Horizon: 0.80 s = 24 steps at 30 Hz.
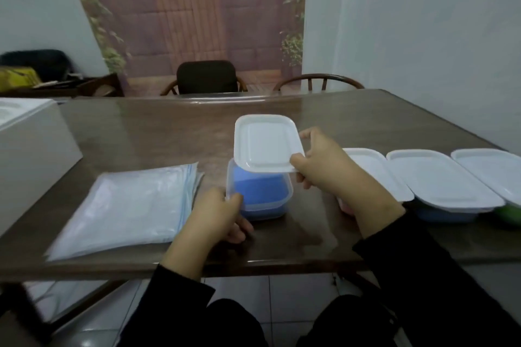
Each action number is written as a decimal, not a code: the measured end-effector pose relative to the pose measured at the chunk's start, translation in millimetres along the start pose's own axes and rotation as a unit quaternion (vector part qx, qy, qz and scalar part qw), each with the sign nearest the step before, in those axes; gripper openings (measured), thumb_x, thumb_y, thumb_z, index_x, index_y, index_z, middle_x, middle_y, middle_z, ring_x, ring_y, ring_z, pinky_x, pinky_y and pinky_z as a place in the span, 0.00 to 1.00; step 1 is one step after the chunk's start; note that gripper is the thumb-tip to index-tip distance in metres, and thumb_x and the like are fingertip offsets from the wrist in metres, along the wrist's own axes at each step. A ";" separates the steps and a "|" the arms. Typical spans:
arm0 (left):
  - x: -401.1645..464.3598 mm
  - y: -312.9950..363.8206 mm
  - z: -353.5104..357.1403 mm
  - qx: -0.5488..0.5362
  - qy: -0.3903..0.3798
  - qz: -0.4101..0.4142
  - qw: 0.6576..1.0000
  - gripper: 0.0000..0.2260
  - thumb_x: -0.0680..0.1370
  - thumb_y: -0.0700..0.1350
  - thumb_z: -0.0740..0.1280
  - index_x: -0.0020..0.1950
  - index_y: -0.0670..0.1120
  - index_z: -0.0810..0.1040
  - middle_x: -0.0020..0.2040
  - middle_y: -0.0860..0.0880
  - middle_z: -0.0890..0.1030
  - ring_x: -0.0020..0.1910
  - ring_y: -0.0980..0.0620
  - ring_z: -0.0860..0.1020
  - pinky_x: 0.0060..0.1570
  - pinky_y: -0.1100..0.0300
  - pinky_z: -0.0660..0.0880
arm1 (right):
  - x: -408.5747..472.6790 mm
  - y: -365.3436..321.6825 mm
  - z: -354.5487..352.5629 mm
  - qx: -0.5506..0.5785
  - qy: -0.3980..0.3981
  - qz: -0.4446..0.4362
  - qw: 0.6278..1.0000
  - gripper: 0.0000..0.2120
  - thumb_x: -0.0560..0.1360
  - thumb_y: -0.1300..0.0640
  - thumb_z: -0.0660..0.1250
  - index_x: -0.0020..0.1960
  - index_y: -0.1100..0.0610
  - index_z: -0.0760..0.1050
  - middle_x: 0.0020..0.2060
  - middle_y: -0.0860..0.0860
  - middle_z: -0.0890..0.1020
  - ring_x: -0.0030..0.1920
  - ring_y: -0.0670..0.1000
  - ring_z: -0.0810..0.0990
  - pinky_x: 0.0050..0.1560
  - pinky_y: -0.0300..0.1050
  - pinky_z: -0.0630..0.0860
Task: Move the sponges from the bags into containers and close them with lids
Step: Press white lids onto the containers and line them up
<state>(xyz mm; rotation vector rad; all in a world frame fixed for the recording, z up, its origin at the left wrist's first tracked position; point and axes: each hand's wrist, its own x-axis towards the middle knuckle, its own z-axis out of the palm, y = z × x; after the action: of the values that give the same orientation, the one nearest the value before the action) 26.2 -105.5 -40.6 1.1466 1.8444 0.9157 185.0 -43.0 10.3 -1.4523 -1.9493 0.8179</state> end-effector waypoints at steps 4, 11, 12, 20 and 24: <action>-3.8 -15.5 -12.3 0.008 0.064 0.028 0.998 0.15 0.81 0.54 0.53 0.55 0.45 0.72 0.33 0.43 0.82 0.24 0.48 0.76 0.29 0.59 0.75 | -14.5 8.3 13.8 -0.042 0.000 0.003 0.999 0.19 0.75 0.57 0.59 0.65 0.53 0.62 0.42 0.54 0.82 0.38 0.52 0.82 0.42 0.47 0.79; 0.1 -18.3 -9.9 0.014 0.099 0.071 0.992 0.20 0.79 0.60 0.54 0.58 0.47 0.74 0.36 0.48 0.78 0.28 0.52 0.73 0.30 0.59 0.72 | -19.8 12.8 29.6 -0.103 0.000 0.014 0.995 0.19 0.75 0.56 0.58 0.65 0.56 0.64 0.49 0.55 0.79 0.45 0.55 0.80 0.47 0.50 0.77; 0.9 -17.9 -8.0 0.025 0.096 0.073 0.992 0.20 0.79 0.59 0.55 0.61 0.48 0.73 0.36 0.48 0.78 0.29 0.52 0.73 0.30 0.59 0.72 | -20.0 12.7 29.8 -0.107 0.002 0.014 0.994 0.18 0.75 0.56 0.58 0.65 0.56 0.64 0.50 0.55 0.79 0.46 0.55 0.79 0.48 0.50 0.77; 5.8 -11.8 -2.6 0.098 0.114 0.061 0.987 0.17 0.81 0.51 0.55 0.68 0.47 0.68 0.38 0.48 0.80 0.31 0.52 0.76 0.30 0.59 0.74 | -17.8 16.2 36.3 -0.169 0.024 -0.003 0.985 0.18 0.76 0.53 0.56 0.65 0.54 0.66 0.54 0.53 0.79 0.50 0.54 0.77 0.48 0.48 0.74; 8.4 -13.4 -1.9 0.057 0.102 0.067 0.991 0.16 0.81 0.47 0.56 0.68 0.45 0.69 0.36 0.47 0.78 0.28 0.52 0.73 0.24 0.61 0.71 | -15.9 25.0 45.4 -0.192 0.053 -0.015 0.980 0.18 0.77 0.53 0.54 0.66 0.53 0.66 0.53 0.55 0.80 0.50 0.56 0.78 0.47 0.49 0.73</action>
<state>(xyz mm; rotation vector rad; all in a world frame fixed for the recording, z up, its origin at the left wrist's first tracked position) 17.0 -102.6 -53.2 1.3013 2.0248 1.0484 170.5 -59.0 -39.3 -1.6385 -2.1201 0.3521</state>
